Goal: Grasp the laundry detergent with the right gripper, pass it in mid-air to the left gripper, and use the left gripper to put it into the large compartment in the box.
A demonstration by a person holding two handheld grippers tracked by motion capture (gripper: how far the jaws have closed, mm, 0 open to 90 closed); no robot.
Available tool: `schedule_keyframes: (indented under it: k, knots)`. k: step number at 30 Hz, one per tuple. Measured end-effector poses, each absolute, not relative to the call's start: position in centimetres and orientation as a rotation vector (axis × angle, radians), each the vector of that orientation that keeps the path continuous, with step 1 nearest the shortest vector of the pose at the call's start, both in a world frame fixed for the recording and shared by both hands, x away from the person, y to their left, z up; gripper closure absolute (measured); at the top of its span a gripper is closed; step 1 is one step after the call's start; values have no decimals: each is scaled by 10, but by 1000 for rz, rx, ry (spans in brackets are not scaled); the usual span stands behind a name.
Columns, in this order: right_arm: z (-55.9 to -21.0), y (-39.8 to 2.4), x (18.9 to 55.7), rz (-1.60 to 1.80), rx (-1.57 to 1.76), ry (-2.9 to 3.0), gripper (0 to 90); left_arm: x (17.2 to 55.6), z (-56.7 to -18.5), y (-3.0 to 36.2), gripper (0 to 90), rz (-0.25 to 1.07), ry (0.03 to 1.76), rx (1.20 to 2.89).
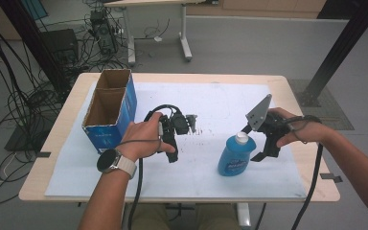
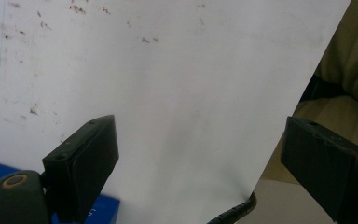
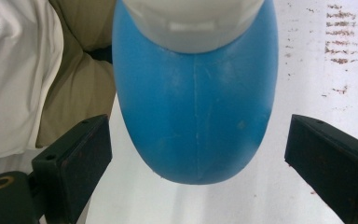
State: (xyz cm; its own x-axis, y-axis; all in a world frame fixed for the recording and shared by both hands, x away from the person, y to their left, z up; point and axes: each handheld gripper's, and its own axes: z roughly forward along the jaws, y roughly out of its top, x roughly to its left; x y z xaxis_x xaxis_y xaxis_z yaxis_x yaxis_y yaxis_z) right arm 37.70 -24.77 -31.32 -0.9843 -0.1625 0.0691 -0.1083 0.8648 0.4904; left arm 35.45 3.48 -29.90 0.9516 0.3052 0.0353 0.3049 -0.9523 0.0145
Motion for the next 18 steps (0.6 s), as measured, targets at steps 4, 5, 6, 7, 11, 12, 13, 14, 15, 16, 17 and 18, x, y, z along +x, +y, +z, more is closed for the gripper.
schedule_keyframes:
  k: [4, 5, 6, 7, 11, 12, 13, 14, 15, 16, 17, 18]
  knots:
    - [-313, -248, 377, -761, 212, -2929, 71, 355, -299, 34, 116, 59, 480, 3094]
    - [-313, -248, 377, -757, 211, -2930, 71, 355, -299, 34, 116, 58, 479, 3094]
    - [-313, -248, 377, -757, 209, -2931, 71, 355, -299, 34, 116, 59, 479, 3095]
    - [-313, -248, 377, -759, 209, -2931, 71, 355, -299, 34, 116, 59, 480, 3093]
    - [-313, -249, 377, -763, 204, -2932, 71, 355, -299, 34, 116, 59, 478, 3096]
    - [-313, -249, 377, -761, 204, -2932, 71, 355, -299, 34, 116, 59, 478, 3096]
    - [-313, -249, 377, -761, 204, -2932, 71, 355, -299, 34, 116, 61, 480, 3095]
    - [-313, -249, 377, -760, 205, -2933, 72, 355, -299, 34, 116, 58, 480, 3095]
    - [-313, -249, 377, -761, 206, -2933, 71, 355, -299, 34, 116, 58, 481, 3094]
    - [-313, -249, 377, -761, 205, -2933, 71, 354, -299, 34, 116, 59, 481, 3095]
    - [-313, -249, 377, -761, 205, -2933, 71, 354, -299, 34, 116, 59, 481, 3095]
    - [-313, -249, 377, -761, 205, -2934, 71, 354, -299, 34, 116, 59, 481, 3096]
